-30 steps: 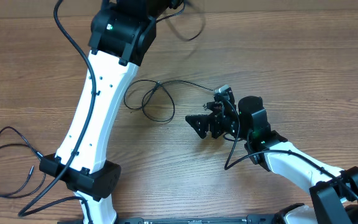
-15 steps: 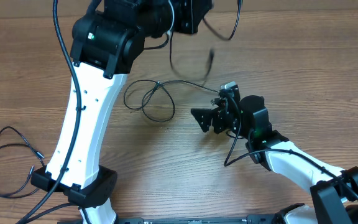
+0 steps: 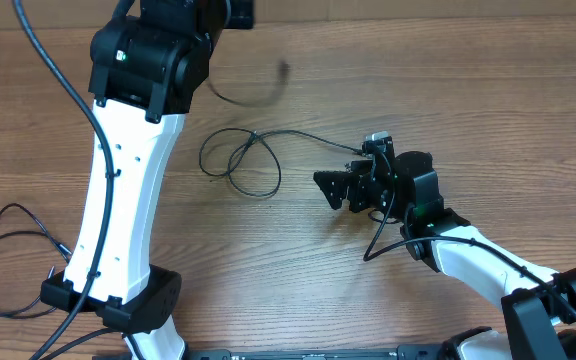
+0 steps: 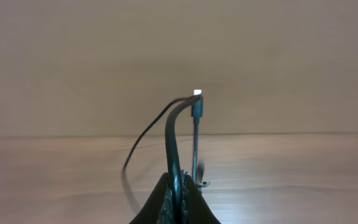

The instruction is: Untangle cables

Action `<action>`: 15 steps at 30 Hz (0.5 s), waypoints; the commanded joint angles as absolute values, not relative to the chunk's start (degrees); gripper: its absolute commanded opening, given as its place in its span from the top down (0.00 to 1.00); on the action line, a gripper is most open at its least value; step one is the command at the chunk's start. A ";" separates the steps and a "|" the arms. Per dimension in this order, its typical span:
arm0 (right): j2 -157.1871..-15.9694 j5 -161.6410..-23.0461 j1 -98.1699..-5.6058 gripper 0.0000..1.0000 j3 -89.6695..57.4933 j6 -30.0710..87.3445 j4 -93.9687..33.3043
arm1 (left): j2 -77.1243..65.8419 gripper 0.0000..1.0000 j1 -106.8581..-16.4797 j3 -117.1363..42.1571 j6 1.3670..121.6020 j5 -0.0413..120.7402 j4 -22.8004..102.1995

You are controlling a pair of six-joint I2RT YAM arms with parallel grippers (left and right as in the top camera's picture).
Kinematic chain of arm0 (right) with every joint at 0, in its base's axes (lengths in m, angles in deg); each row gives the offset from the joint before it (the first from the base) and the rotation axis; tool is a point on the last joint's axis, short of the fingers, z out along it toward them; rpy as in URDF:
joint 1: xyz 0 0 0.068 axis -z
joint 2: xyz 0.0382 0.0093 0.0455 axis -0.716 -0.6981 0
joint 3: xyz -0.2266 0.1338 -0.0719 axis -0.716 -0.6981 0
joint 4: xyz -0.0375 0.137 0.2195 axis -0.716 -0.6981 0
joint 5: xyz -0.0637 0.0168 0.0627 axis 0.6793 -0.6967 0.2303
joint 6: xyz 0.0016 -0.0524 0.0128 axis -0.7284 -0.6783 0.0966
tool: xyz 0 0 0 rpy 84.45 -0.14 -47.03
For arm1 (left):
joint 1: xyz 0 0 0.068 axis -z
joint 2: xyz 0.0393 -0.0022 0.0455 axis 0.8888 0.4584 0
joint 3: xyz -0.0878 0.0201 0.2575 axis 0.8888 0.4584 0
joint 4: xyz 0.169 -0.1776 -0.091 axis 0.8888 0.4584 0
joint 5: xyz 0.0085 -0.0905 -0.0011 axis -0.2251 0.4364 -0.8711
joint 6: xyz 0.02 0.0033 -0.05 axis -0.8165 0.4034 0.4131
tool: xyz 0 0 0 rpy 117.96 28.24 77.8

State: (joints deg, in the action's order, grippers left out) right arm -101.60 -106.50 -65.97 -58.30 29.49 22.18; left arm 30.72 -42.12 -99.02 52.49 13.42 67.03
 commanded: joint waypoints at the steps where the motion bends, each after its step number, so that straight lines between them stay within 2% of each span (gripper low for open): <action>1: -101.76 -106.89 -65.89 0.01 -57.69 29.77 22.22 | 29.56 0.96 -43.06 -100.22 48.77 -6.38 69.61; 5: -101.76 -107.15 -65.89 0.01 -57.69 29.77 22.20 | 31.94 0.96 -44.92 -100.22 48.86 -11.30 75.40; 15: -101.76 -107.50 -65.89 0.02 -57.69 29.73 19.69 | 38.39 0.96 -52.63 -100.22 55.38 -11.32 87.05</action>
State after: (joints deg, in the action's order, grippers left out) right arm -101.60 -107.00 -65.97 -58.30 29.71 19.86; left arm 36.47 -50.27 -99.26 51.24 -9.11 85.70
